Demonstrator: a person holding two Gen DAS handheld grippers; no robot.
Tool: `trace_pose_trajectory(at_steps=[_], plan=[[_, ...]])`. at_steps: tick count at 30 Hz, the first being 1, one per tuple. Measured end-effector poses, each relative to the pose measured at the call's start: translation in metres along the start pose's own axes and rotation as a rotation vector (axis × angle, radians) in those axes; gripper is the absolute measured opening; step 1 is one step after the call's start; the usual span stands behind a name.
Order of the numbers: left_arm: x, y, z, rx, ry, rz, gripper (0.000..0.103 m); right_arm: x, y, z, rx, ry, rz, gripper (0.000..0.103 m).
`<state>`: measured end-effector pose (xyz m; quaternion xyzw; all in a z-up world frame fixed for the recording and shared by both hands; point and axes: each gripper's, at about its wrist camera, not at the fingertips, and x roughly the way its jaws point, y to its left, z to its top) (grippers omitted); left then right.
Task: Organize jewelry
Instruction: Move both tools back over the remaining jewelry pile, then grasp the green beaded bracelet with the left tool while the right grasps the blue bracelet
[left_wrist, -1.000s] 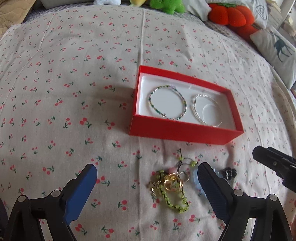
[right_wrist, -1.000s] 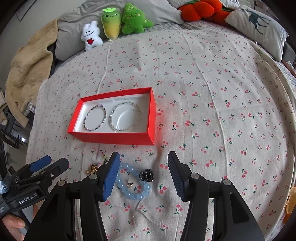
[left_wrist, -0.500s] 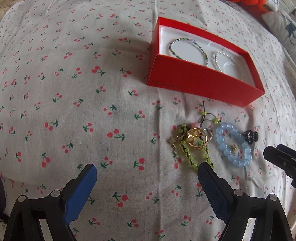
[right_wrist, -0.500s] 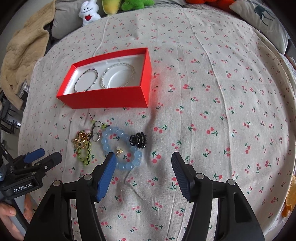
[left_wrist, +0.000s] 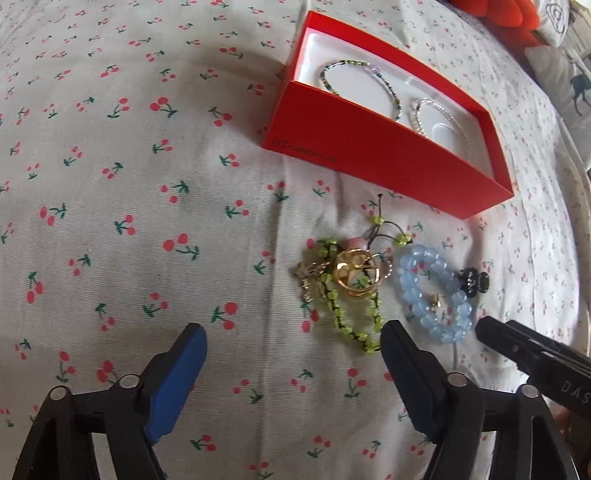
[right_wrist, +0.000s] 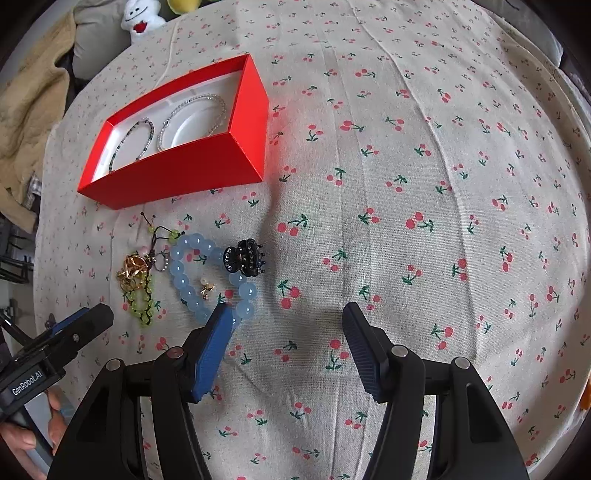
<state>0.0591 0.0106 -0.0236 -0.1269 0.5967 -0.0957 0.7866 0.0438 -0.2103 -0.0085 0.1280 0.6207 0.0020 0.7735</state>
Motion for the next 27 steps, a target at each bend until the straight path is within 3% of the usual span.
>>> trace_pose_trajectory(at_steps=[4,7,16,23,27], plan=[[0.011,-0.012,0.002,-0.013,0.017,-0.005,0.048,0.000,0.001,0.000,0.000,-0.004,0.000,0.065],[0.017,-0.020,0.003,-0.008,0.011,0.007,0.034,0.001,0.002,0.001,0.002,-0.005,0.001,0.065],[0.028,-0.029,0.002,0.006,0.009,0.031,0.001,0.002,0.004,0.002,0.003,-0.004,-0.009,0.065],[0.015,-0.018,0.000,0.002,0.002,-0.007,0.001,0.005,0.010,0.005,0.026,-0.009,0.014,0.063],[0.004,-0.008,0.000,0.008,-0.011,-0.020,0.001,0.007,0.011,0.008,0.051,-0.011,0.021,0.045]])
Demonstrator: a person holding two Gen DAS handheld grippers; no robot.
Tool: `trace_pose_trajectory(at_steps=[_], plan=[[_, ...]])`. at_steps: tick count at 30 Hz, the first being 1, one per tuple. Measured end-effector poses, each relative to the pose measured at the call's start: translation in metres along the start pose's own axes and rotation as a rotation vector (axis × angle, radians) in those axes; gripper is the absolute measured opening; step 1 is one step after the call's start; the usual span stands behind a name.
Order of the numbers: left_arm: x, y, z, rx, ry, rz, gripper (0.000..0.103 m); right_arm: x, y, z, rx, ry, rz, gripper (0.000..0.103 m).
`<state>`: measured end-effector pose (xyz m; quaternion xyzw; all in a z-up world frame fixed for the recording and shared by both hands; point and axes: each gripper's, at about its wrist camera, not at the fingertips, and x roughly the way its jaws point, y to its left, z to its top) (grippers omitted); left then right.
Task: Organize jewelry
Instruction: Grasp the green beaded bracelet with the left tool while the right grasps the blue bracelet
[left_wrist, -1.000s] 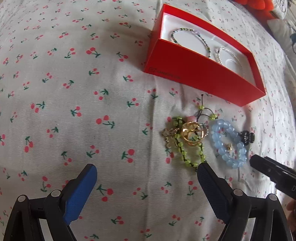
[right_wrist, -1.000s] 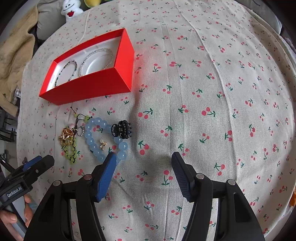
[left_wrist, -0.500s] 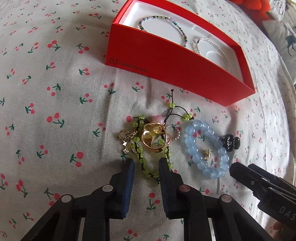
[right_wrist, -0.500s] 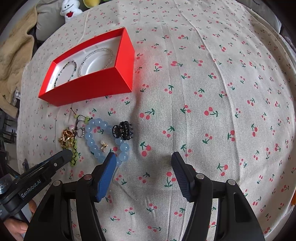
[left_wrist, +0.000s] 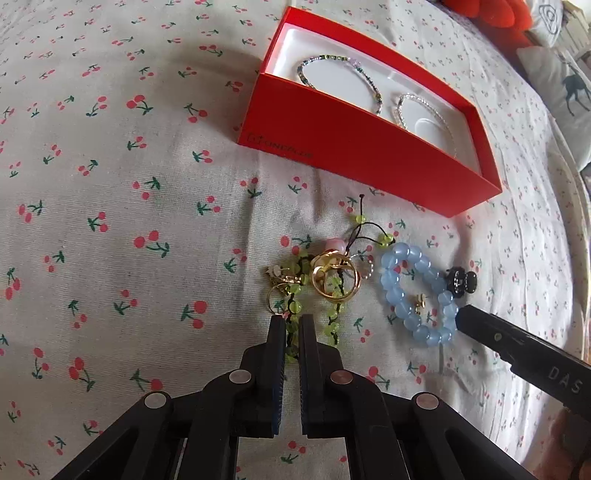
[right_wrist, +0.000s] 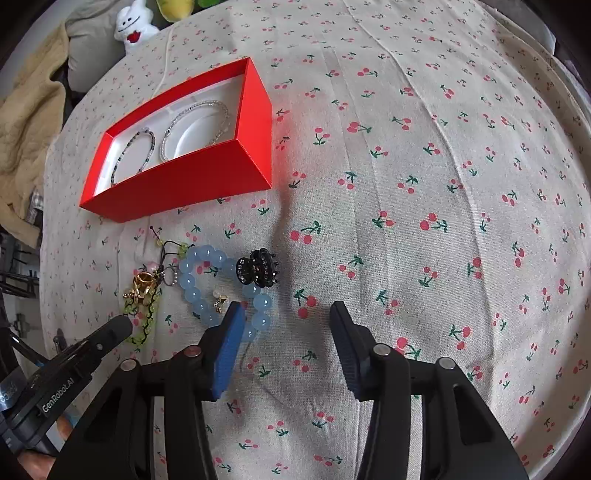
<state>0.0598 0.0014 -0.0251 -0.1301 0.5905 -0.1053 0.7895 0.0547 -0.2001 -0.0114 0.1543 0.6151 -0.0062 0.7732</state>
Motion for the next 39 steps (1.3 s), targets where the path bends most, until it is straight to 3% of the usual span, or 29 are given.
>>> trace_pose_trajectory(at_steps=[9,14,20,39], plan=[[-0.007,0.023,-0.006,-0.008,0.008,0.013,0.001,0.011,0.010,-0.005,-0.007,-0.002,-0.013,0.036],[-0.008,0.026,-0.010,-0.007,0.012,0.017,0.001,0.015,0.019,-0.009,-0.081,-0.013,-0.056,0.012],[-0.030,0.020,-0.013,0.016,-0.036,-0.033,0.001,0.003,0.019,-0.013,-0.093,-0.024,-0.003,0.012],[-0.104,-0.008,-0.012,0.071,-0.198,-0.155,0.001,-0.073,0.039,-0.023,-0.128,-0.191,0.143,0.012]])
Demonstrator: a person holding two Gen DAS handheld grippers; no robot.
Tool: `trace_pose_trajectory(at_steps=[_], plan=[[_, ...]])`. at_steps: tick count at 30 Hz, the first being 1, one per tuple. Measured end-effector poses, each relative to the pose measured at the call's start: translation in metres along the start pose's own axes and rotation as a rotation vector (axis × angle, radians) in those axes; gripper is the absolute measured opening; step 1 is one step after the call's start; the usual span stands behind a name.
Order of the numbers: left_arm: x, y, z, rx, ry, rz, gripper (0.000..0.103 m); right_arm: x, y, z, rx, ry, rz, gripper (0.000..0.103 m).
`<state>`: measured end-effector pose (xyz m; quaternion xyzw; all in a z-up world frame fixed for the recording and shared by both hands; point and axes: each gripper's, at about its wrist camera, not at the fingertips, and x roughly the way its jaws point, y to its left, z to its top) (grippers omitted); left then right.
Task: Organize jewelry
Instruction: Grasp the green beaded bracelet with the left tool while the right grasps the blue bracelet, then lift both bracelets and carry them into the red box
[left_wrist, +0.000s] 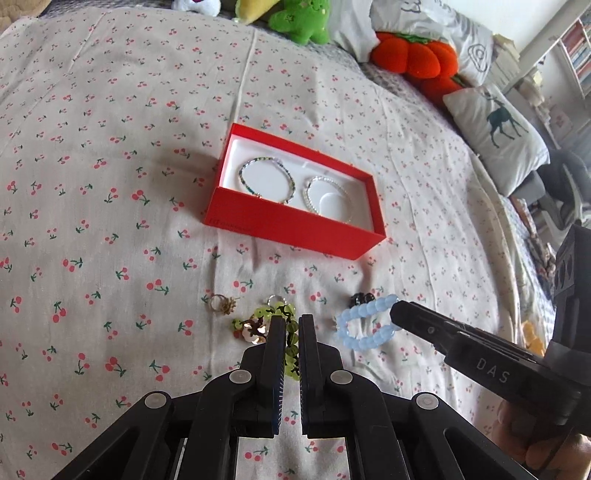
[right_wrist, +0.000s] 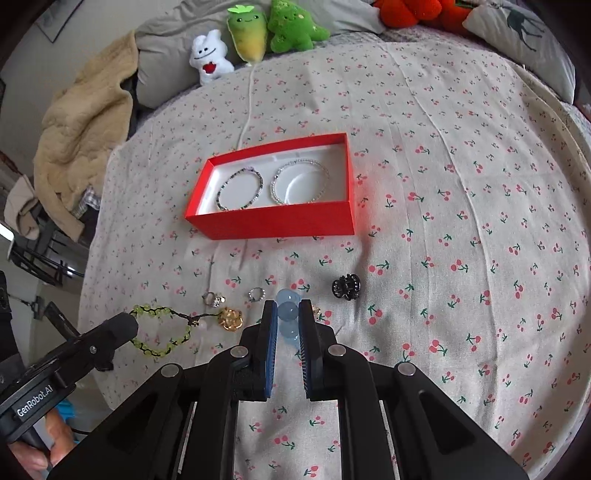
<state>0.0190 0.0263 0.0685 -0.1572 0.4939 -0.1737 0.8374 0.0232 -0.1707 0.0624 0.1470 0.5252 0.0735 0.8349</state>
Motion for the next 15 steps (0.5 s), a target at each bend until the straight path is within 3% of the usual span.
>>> trace_pose_trajectory(at_steps=[15], plan=[[0.004,-0.009,0.041,-0.044,-0.130,-0.057,0.001,-0.025,0.024,0.032,0.000,-0.152,0.044,0.012]])
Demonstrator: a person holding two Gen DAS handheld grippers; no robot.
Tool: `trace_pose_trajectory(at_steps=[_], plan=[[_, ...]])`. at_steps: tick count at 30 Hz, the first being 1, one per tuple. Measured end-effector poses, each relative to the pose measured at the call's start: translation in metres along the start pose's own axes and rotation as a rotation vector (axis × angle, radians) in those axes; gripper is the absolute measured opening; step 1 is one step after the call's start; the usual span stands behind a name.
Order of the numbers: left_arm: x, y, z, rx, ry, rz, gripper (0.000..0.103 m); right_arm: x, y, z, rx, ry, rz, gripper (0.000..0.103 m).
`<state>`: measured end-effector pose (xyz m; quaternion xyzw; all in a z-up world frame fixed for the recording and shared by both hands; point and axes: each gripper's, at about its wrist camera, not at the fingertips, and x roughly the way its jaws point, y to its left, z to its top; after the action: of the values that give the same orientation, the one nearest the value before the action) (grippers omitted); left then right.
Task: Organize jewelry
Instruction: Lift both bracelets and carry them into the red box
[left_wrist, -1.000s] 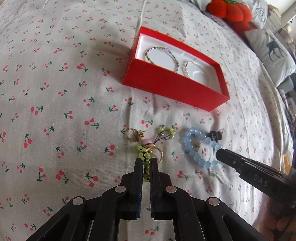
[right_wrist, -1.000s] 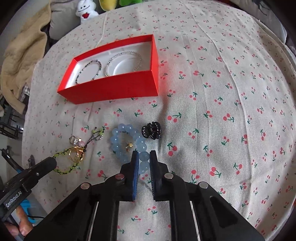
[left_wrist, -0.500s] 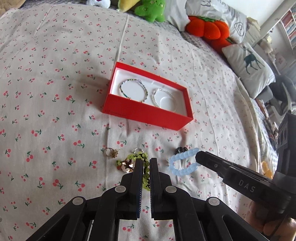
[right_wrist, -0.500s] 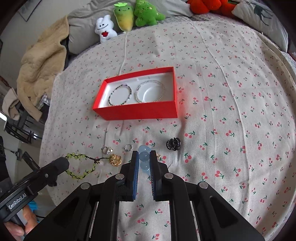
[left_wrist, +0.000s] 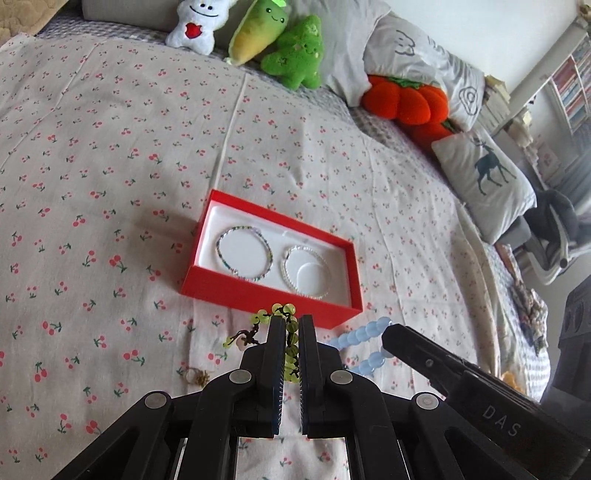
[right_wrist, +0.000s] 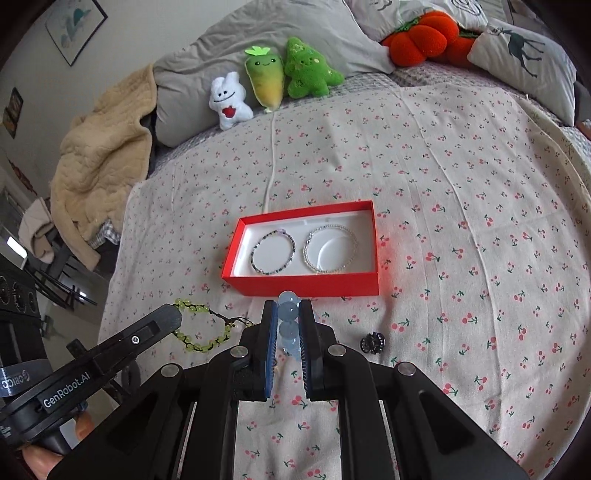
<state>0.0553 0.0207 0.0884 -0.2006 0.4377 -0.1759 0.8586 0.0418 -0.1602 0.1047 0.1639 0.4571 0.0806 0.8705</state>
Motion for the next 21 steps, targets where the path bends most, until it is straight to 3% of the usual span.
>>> trace_pose_trajectory(at_steps=[15,21], plan=[[0.037,0.005,0.051,-0.050,-0.097,-0.107,0.001,0.023,0.001,0.066,0.024,-0.148,-0.012,0.012],[0.056,0.011,0.064,-0.051,-0.116,-0.158,0.001,0.046,-0.003,0.078,0.038,-0.152,0.048,0.012]])
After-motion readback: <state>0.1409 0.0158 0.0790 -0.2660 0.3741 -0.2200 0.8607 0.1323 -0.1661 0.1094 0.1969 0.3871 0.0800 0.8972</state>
